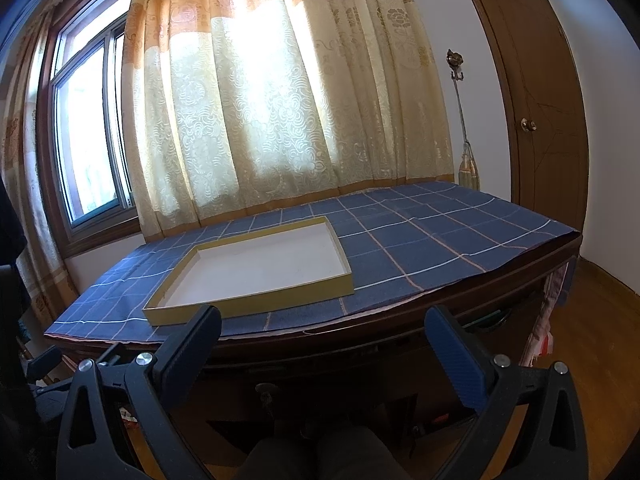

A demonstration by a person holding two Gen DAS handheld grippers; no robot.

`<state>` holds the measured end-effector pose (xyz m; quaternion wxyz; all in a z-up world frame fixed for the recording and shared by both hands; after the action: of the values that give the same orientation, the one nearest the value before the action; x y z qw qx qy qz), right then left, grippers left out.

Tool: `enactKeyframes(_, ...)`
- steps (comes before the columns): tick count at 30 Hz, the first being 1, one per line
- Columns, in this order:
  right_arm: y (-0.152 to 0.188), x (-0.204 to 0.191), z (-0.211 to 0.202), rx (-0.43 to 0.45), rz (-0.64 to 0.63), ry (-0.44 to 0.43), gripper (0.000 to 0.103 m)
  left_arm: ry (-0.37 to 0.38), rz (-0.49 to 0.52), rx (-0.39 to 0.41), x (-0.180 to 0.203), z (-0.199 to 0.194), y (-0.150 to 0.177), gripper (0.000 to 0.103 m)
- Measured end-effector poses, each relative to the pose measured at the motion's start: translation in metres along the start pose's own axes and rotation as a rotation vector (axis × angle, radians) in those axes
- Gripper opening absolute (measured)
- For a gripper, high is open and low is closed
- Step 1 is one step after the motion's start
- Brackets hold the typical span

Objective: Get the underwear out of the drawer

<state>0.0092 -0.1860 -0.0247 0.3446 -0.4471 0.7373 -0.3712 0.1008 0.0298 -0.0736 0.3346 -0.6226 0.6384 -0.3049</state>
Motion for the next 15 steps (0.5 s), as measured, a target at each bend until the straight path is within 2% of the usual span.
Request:
enactKeyframes(4, -0.001, 0.009, 0.008, 0.016, 0.006, 0.015, 0.103, -0.016, -0.004, 0.045, -0.015, 0.008, -0.003, 0.103)
enactKeyframes(8, -0.006, 0.013, 0.018, 0.048, -0.003, 0.04, 0.103, 0.028, -0.019, 0.109, -0.027, 0.02, -0.008, 0.103)
enactKeyframes(11, -0.008, 0.016, 0.031, 0.063, -0.001, 0.057, 0.103, 0.048, -0.054, 0.235, -0.034, 0.021, -0.014, 0.103)
enactKeyframes(15, -0.015, 0.015, 0.045, 0.072, 0.007, 0.056, 0.103, 0.082, -0.121, 0.528, -0.044, 0.002, -0.018, 0.103)
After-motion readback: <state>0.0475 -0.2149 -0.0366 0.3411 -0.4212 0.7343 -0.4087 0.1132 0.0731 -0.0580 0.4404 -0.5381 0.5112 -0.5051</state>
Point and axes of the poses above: each gripper's, at about its wrist camera, not at the fingertips, and z roughly the way its jaws point, x to its right, y to its underside, the point moved 10 cm from there along z, roughly the way its jaws point, and after that the axes turned 7 degrees about -x, right-handed, at the moved point
